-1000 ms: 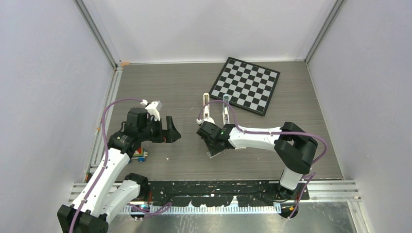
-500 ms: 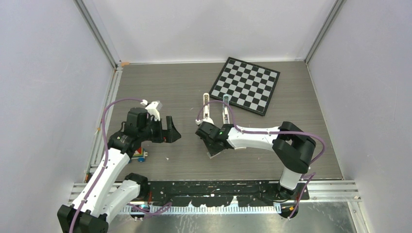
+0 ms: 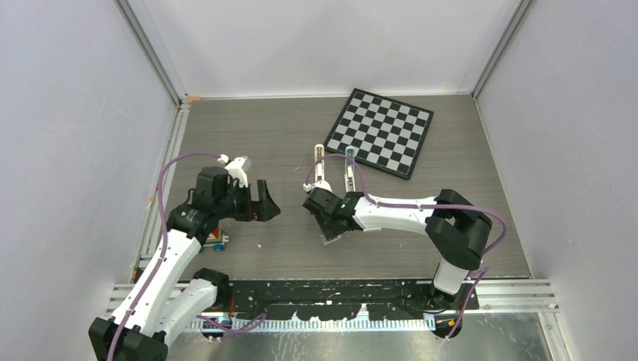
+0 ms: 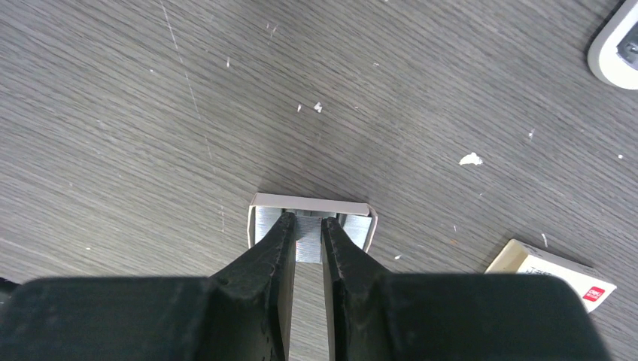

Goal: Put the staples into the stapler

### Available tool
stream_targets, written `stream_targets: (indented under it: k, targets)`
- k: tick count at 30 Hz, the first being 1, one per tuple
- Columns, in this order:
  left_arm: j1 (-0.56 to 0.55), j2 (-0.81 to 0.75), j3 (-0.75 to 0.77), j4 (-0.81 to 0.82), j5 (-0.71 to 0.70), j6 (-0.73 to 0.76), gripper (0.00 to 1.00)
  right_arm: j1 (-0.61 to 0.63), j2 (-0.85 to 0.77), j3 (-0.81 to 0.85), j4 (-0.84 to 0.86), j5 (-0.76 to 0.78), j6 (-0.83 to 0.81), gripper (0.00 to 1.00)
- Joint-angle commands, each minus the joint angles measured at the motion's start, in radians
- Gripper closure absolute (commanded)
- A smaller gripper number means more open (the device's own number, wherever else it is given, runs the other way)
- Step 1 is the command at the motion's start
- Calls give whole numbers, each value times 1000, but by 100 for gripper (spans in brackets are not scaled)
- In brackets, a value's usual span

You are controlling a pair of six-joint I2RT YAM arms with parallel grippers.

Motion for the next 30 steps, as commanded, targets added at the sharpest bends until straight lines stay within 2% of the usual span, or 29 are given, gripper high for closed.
stream_targets:
  k: [1,9,17,30]
  targets:
    - [-2,-16,-2,8,4,17,8,5,-73,38,13,31,25,78]
    - [-3,-20,-2,7,7,16,8,-19,-99,53,23,86,41,78]
    - [-2,-25,-3,10,11,16,8,-152,-136,49,79,86,52,78]
    - [-2,-24,-5,11,10,16,8,-340,-96,69,139,73,5,78]
